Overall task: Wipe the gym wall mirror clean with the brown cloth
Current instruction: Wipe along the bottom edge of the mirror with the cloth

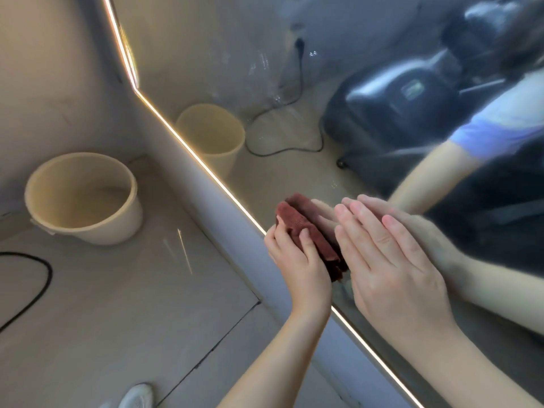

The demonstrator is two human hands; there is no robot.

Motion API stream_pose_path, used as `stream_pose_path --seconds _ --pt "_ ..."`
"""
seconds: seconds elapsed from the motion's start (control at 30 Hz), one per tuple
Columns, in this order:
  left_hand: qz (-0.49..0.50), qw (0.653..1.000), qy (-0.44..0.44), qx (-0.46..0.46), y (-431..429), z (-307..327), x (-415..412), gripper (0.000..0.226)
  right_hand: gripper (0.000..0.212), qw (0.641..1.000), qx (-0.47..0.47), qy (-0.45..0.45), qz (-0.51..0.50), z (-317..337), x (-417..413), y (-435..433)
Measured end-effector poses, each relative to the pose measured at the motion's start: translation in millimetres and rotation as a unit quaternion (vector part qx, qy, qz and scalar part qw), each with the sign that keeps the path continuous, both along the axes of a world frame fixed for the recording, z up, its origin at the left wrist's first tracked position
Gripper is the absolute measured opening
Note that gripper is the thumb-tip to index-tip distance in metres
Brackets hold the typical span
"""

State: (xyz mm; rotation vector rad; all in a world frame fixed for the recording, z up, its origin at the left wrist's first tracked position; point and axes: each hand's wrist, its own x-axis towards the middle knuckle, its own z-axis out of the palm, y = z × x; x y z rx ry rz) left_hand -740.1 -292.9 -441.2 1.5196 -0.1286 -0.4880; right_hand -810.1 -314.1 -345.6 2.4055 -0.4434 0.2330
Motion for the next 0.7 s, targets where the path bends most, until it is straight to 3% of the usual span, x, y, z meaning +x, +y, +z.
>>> stream_pose_path --seconds 0.17,0.37,0.57,0.7 --pt "0.053 0.992 0.087 0.078 -11.8 -36.1 18.1 0.033 0.049 1.000 0.005 0.002 -0.004 -2.6 -12.1 2.8" --pt "0.056 0.989 0.091 0.106 -12.8 -55.8 19.5 0.033 0.047 1.000 -0.003 0.010 -0.001 -4.0 -25.5 2.2" --pt "-0.007 0.997 0.055 0.045 4.8 -21.1 -25.7 0.027 0.039 0.999 -0.016 -0.037 0.033 6.3 -42.9 3.5" --pt "-0.009 0.997 0.050 0.054 5.0 -16.2 -30.8 0.028 0.041 0.998 -0.050 -0.025 0.031 10.1 -58.9 1.5"
